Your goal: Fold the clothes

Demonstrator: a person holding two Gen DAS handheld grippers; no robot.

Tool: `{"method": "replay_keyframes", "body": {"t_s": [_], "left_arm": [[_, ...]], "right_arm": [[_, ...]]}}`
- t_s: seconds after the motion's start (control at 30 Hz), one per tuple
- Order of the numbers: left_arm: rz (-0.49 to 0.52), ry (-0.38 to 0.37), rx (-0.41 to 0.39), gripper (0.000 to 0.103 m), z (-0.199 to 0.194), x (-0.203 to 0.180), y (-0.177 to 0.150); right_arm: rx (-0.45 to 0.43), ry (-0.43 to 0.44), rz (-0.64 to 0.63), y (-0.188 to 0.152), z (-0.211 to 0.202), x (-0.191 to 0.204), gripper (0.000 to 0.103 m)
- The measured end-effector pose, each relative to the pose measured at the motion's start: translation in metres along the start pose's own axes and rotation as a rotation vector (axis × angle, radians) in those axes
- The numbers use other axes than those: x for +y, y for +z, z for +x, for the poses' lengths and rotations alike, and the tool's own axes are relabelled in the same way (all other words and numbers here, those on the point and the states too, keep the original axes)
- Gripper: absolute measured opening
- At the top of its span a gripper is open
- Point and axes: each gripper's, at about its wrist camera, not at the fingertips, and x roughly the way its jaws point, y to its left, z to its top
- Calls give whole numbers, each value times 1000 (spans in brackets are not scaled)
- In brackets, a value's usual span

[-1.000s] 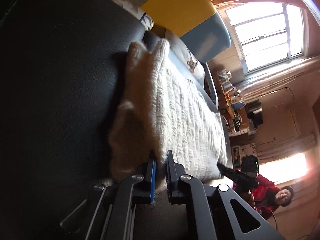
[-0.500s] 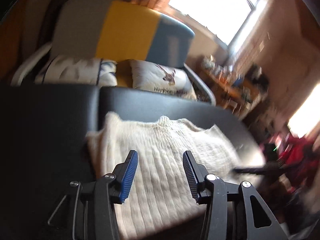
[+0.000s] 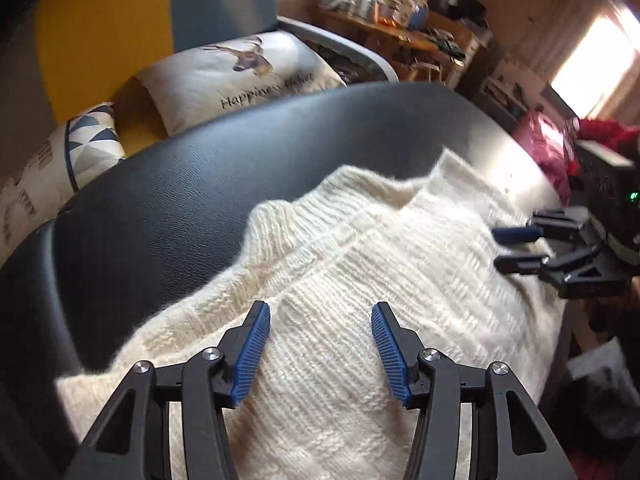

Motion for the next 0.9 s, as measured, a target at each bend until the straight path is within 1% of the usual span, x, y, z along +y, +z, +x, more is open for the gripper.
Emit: {"method": "replay_keyframes", "body": {"t_s": [0.03, 0.07, 0.13, 0.2, 0.27, 0.37, 0.43, 0.47, 0.53, 0.6, 0.63, 0.7, 0.83, 0.9], "left_arm": [[5, 2, 0, 52, 1, -1, -1], [5, 0, -6, 36, 1, -2, -3], [-3, 13, -41, 11, -2, -5, -6], [-29, 30, -88, 9, -9, -7, -7], [-49, 64, -101, 8, -4, -7, -4], [-77, 120, -108, 8, 6, -7, 2], [-96, 158, -114, 8, 13, -7, 5], [-106, 163, -100, 13, 19, -5, 5], [-164, 139, -125, 15, 11, 4, 2], [-230, 112, -163, 20, -1, 14, -1], [-263, 98, -182, 31, -8, 19, -3], [-315, 104, -200, 34, -23, 33, -20], [-413, 131, -228, 46, -55, 63, -59], [-462, 145, -241, 49, -72, 77, -79]], "right_arm": [[-6, 4, 1, -1, 0, -1, 39], [-10, 10, 9, -2, 0, -2, 39], [-15, 10, 16, -3, -1, -3, 39], [-23, 2, 17, -2, -4, -2, 39], [-23, -19, 11, -2, -4, 0, 39], [-9, -54, -2, -4, 0, 4, 39], [-11, -62, -6, -7, 1, 6, 39], [-12, -65, -8, -8, 2, 7, 39], [-16, -62, 3, -10, 1, 6, 39], [-21, -57, 8, -10, 1, 5, 39], [-25, -56, 6, -11, 0, 5, 39], [-35, -54, 3, -12, -1, 5, 39], [-47, -77, 2, -12, -4, 7, 39], [-90, -108, -1, -7, -12, 15, 39]]}}
